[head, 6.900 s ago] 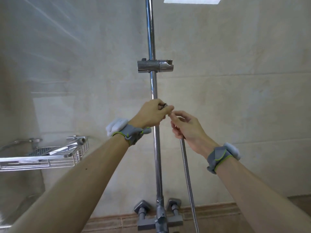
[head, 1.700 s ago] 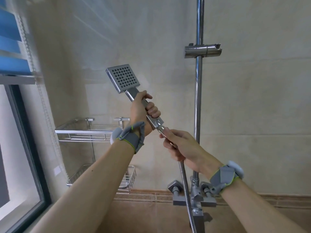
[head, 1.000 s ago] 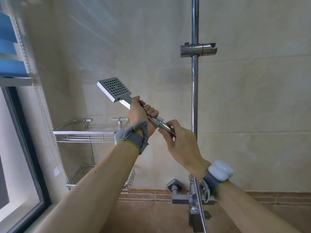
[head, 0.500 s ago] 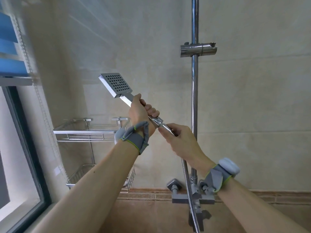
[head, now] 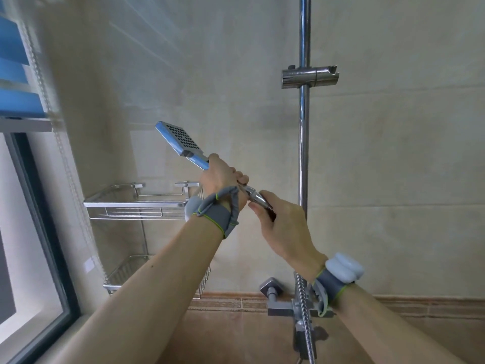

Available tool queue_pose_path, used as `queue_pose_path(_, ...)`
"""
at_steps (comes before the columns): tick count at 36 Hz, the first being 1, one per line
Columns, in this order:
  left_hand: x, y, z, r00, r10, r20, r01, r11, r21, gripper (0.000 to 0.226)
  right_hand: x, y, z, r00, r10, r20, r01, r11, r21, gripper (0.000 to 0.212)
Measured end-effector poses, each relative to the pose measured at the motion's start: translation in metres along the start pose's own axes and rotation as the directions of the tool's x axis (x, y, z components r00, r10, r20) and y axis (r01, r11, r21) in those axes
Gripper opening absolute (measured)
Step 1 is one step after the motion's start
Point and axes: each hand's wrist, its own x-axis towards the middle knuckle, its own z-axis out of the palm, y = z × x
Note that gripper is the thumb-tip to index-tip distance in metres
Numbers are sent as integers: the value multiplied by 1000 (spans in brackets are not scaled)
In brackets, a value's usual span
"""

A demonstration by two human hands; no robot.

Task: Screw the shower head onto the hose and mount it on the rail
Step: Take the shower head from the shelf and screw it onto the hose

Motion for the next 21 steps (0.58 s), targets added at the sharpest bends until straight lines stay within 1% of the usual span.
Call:
queue_pose_path(4,0,3,6,999,-35,-27,34,998,-43,27,0,2,-1,1000,26,11,-26,998,64,19)
queue_pose_path(6,2,3,7,999,-30,-27,29,999,-31,27,1,4,-2,1000,8,4,-8,999,38,21)
queue_pose_path(10,0,2,1,999,-41,-7,41,999,-17,29,1,6,-2,999,-34,5,34,996,-78,35)
queue_pose_path(12,-2,0,-2,1000,-11,-9,12,1000,17,29,1,4,-4,999,-25,23,26,998,-59,29)
queue_pose_path(14,-2,-1,-4,1000,5,-11,-4,1000,31,30,3,1,-7,996,65,63,-70,995,73,20)
queue_pose_path(16,-3,0,-4,1000,-23,16,23,1000,9,32,6,1,-9,971,188,150,-217,953,211,15)
queue_pose_path(17,-3,1,-4,998,-49,39,50,998,-36,34,7,1,-9,955,232,186,-275,926,257,14)
queue_pose_path(19,-5,3,0,994,-72,77,80,991,-111,36,8,-1,-9,919,312,241,-382,855,350,17)
queue_pose_path(21,-7,3,6,997,-42,65,49,993,-111,34,9,-4,-10,870,387,305,-487,767,418,24)
